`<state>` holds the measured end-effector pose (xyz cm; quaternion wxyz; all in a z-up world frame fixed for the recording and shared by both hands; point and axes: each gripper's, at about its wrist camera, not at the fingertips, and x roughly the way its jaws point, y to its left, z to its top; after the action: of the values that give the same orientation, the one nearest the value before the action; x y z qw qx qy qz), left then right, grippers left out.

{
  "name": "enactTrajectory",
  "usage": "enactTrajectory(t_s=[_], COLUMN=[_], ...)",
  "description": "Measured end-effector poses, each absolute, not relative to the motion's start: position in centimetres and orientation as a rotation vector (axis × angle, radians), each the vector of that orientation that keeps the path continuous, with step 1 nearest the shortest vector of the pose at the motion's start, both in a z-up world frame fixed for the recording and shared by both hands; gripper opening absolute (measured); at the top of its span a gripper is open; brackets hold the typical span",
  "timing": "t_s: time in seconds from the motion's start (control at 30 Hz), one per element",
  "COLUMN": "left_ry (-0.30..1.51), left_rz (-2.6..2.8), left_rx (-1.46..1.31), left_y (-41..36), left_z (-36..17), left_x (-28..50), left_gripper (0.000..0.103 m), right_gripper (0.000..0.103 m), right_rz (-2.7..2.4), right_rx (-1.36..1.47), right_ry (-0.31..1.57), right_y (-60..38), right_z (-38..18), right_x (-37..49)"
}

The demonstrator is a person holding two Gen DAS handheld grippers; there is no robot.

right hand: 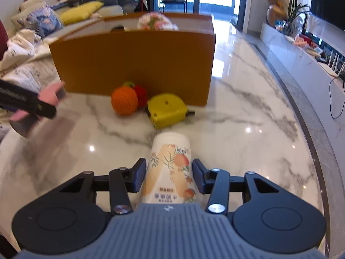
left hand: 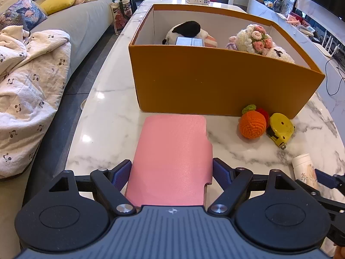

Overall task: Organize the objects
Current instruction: 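Lift the pink card holder and lotion tube and carry both over the orange box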

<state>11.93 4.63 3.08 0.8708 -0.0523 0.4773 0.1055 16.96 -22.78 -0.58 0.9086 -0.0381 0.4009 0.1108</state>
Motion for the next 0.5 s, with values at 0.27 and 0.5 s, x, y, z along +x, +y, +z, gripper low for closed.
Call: enactTrajectory(t_s=[0.27, 0.5], left_ry=[0.992, 0.989], left_rz=[0.215, 0.214], left_rx=[-0.108, -0.103], left_y=[4.7, 4.7], left_z=[3.3, 3.3], left_x=[12.1, 12.2], left_gripper=[0.094, 0.094], right_gripper=[0.069, 0.046], right_rz=[0.212, 0.211], right_rx=[-0.099, -0.061], right_ry=[0.822, 0.819], right_y=[-22.3, -22.8], right_z=[-1.4, -1.0], right_x=[18.0, 18.5])
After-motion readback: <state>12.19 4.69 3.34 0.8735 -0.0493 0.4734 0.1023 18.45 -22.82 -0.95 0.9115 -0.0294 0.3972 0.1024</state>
